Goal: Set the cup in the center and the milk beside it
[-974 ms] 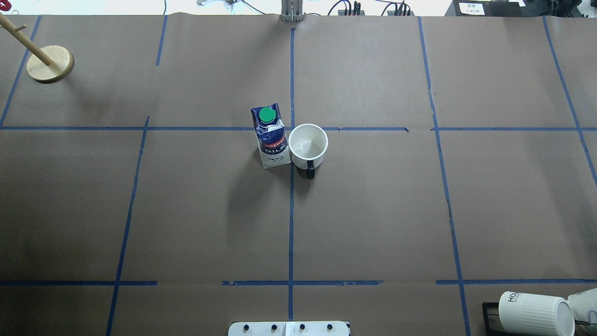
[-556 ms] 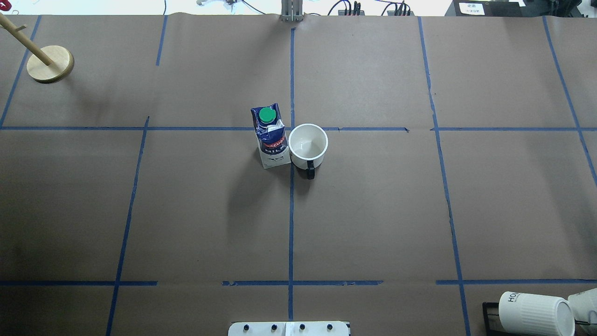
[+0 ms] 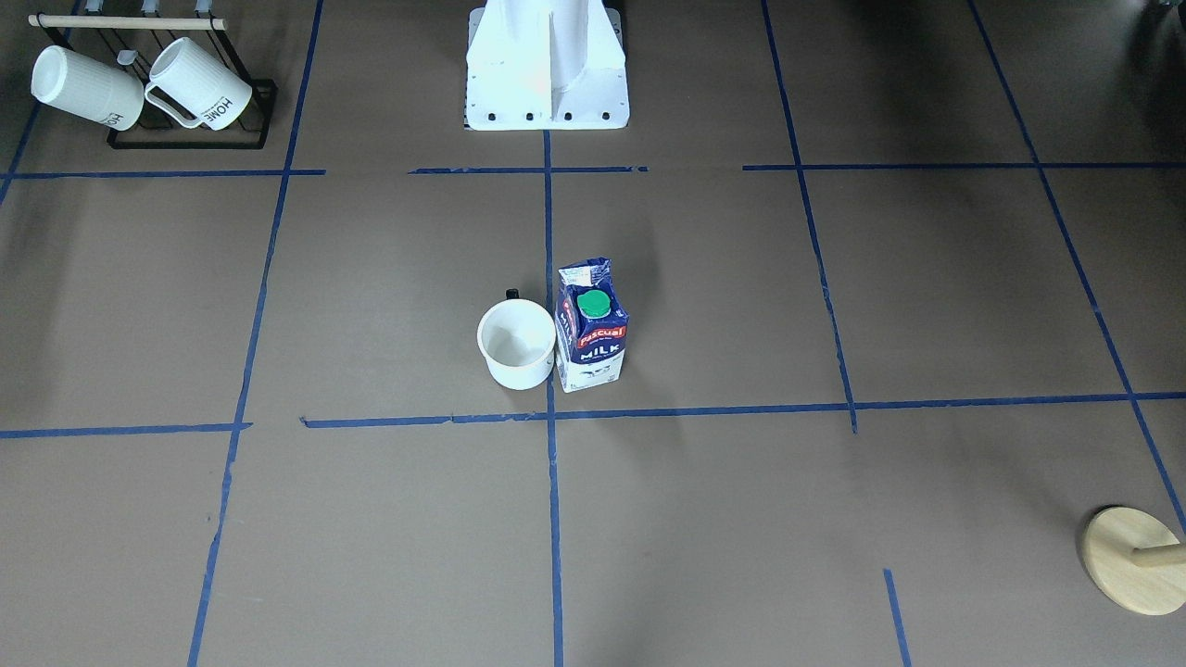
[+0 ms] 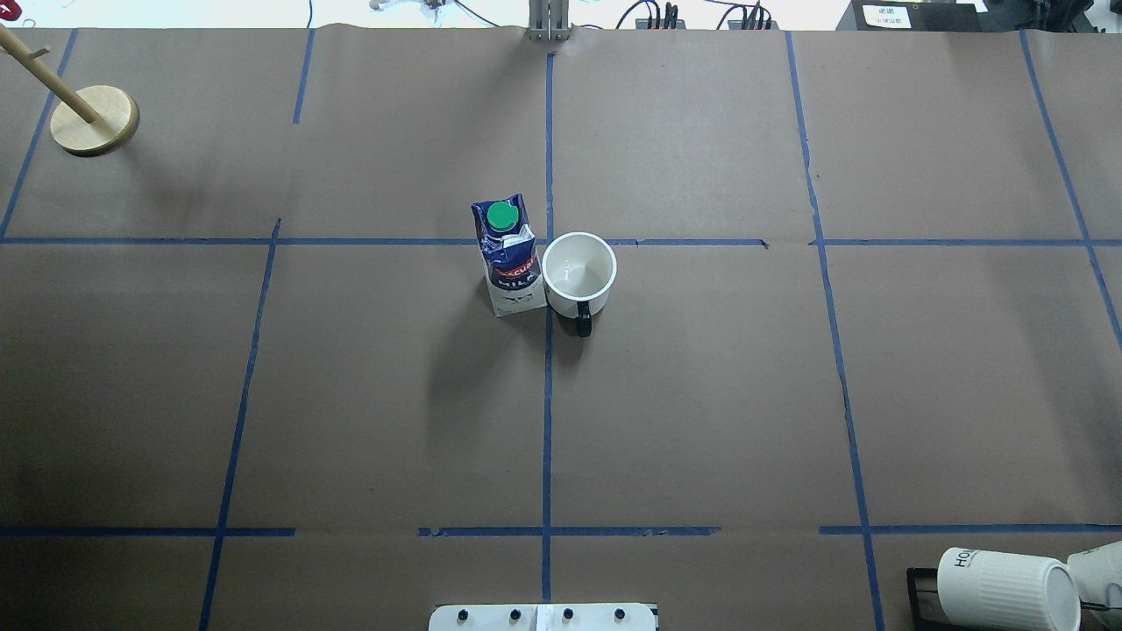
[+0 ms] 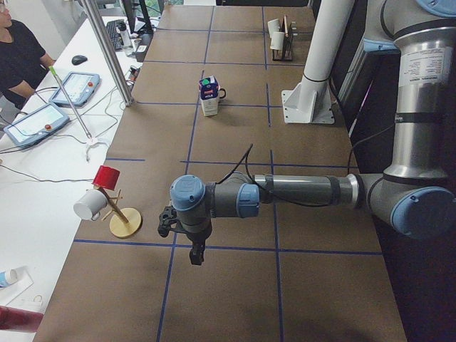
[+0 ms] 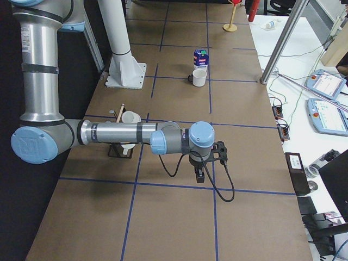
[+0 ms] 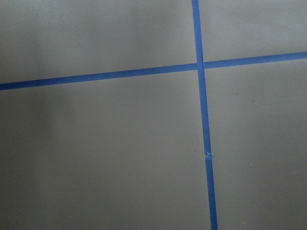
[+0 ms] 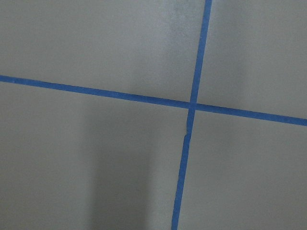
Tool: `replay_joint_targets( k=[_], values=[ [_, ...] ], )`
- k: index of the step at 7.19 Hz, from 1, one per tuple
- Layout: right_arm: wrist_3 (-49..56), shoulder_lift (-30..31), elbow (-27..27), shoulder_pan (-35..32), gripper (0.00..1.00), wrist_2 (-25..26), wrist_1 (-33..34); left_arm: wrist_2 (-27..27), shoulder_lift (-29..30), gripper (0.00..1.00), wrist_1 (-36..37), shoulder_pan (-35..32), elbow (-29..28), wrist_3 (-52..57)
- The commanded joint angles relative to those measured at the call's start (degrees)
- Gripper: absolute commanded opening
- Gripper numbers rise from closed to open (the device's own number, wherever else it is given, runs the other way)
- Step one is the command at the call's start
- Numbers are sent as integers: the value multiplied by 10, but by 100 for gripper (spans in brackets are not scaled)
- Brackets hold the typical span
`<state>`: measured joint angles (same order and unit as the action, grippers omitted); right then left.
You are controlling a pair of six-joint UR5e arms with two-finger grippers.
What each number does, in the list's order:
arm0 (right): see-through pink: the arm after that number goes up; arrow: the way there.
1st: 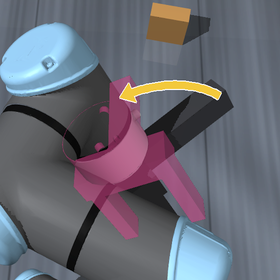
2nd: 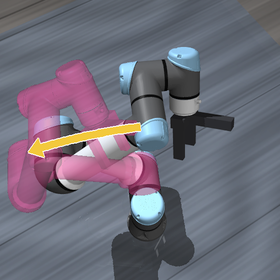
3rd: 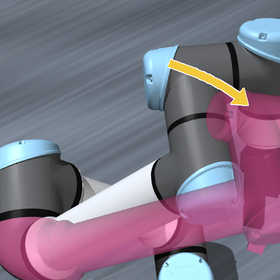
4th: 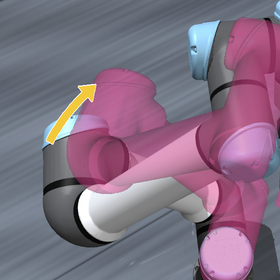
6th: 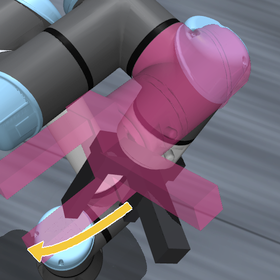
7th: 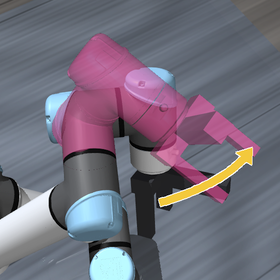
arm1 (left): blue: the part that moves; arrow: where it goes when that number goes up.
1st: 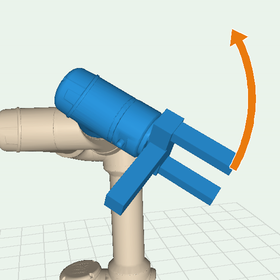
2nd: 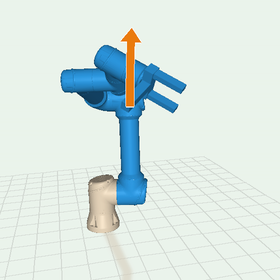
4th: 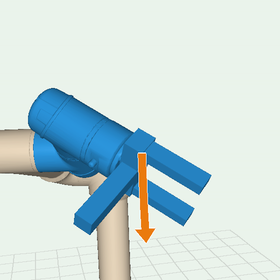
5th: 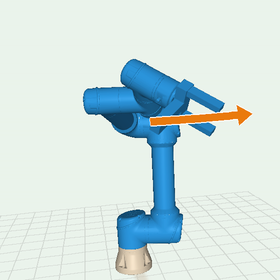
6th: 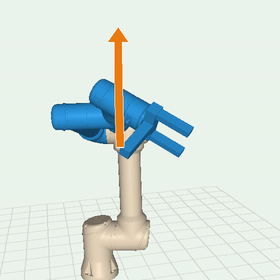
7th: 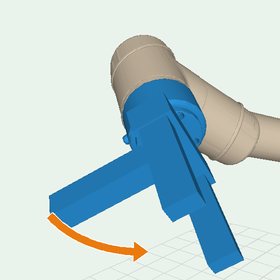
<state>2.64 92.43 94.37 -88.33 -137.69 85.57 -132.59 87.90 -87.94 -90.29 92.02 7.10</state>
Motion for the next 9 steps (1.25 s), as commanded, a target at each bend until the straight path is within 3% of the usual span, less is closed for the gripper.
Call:
replay_joint_targets(
  k=[1,9],
  values=[
    [0,0,0,0,100,0,0,0,0,100,0,0,0,-1],
    [0,0,2,0,100,0,-1,-2,1,100,-4,-12,3,-45]
  ],
)
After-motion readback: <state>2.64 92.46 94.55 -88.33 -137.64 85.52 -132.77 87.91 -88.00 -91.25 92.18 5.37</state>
